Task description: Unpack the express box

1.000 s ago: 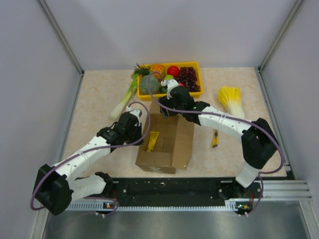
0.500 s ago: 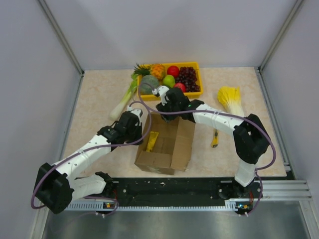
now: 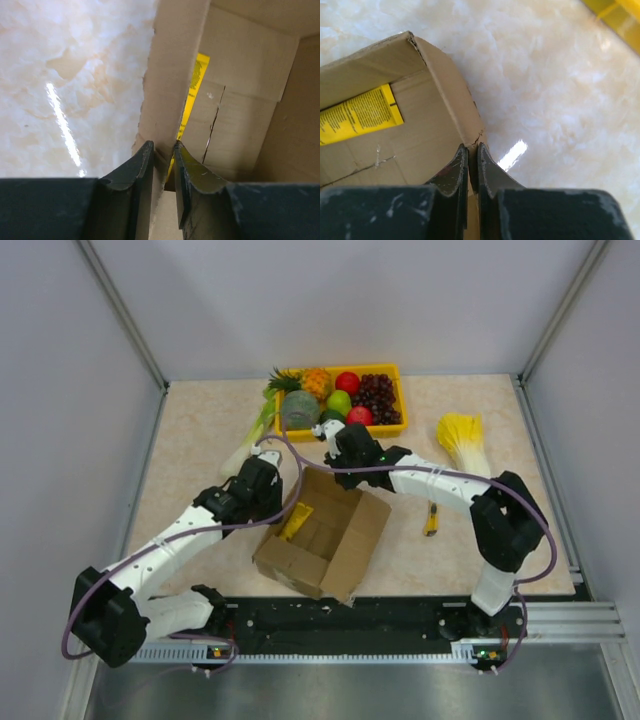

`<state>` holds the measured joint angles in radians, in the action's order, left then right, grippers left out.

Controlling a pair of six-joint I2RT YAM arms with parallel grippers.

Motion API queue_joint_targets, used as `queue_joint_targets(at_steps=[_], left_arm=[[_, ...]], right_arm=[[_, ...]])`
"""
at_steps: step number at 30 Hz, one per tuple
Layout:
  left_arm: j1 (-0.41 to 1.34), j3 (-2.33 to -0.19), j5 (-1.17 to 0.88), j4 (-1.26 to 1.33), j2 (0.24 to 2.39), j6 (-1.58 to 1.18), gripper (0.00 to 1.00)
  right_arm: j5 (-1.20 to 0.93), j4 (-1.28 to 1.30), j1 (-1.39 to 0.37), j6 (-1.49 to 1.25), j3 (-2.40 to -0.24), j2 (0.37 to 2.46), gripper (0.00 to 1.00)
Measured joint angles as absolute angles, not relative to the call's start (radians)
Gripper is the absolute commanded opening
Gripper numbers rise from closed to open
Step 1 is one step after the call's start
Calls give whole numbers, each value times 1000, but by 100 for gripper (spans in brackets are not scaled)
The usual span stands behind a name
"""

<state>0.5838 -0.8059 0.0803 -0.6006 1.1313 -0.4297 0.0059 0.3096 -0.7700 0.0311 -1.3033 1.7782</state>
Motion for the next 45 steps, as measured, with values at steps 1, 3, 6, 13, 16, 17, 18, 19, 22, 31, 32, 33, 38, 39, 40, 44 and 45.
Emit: queue_joint_targets(at_steps=[1, 3, 6, 13, 16, 17, 18, 19, 22, 31, 32, 33, 38, 39, 40, 44, 45], left_arm=[[584, -819, 90, -605, 1133, -432, 30], [583, -846, 114, -611, 1133, -439, 43], [583, -893, 145, -628, 1133, -454, 52], [584, -942, 244, -691, 1118, -505, 71], [584, -943, 278, -713, 1115, -518, 75], [584, -943, 286, -720, 1116, -522, 75], [584, -943, 293, -726, 1116, -525, 76], [584, -943, 300, -729, 1118, -530, 76], [588, -943, 321, -731, 1145, -545, 78], [690, -964, 452, -749, 1281, -577, 87], [700, -970, 469, -751, 1291, -578, 94], [707, -976, 480, -754, 1299, -579, 99], [752, -1013, 579, -773, 1351, -601, 99], [762, -1024, 600, -781, 1367, -605, 99], [771, -1035, 617, -788, 1383, -611, 99], [797, -1072, 679, -814, 1455, -636, 99], [802, -1079, 692, -823, 1473, -643, 99]], right_arm=[[23, 309, -770, 0, -1280, 1764, 0], [69, 307, -779, -51, -1248, 1736, 0], [177, 321, -797, -155, -1188, 1671, 0], [412, 428, -831, -450, -1132, 1556, 0], [472, 475, -849, -551, -1132, 1533, 0], [487, 489, -856, -582, -1132, 1529, 0], [499, 501, -864, -607, -1132, 1529, 4], [509, 513, -874, -634, -1132, 1529, 5], [521, 546, -898, -698, -1132, 1529, 13], [502, 565, -914, -838, -1132, 1539, 46], [500, 564, -914, -849, -1132, 1539, 47], [499, 564, -914, -858, -1132, 1539, 47], [484, 535, -914, -880, -1111, 1538, 47], [477, 528, -914, -884, -1102, 1538, 47], [472, 515, -914, -884, -1092, 1538, 47], [454, 469, -913, -884, -1045, 1538, 47], [448, 454, -913, -884, -1031, 1538, 47]])
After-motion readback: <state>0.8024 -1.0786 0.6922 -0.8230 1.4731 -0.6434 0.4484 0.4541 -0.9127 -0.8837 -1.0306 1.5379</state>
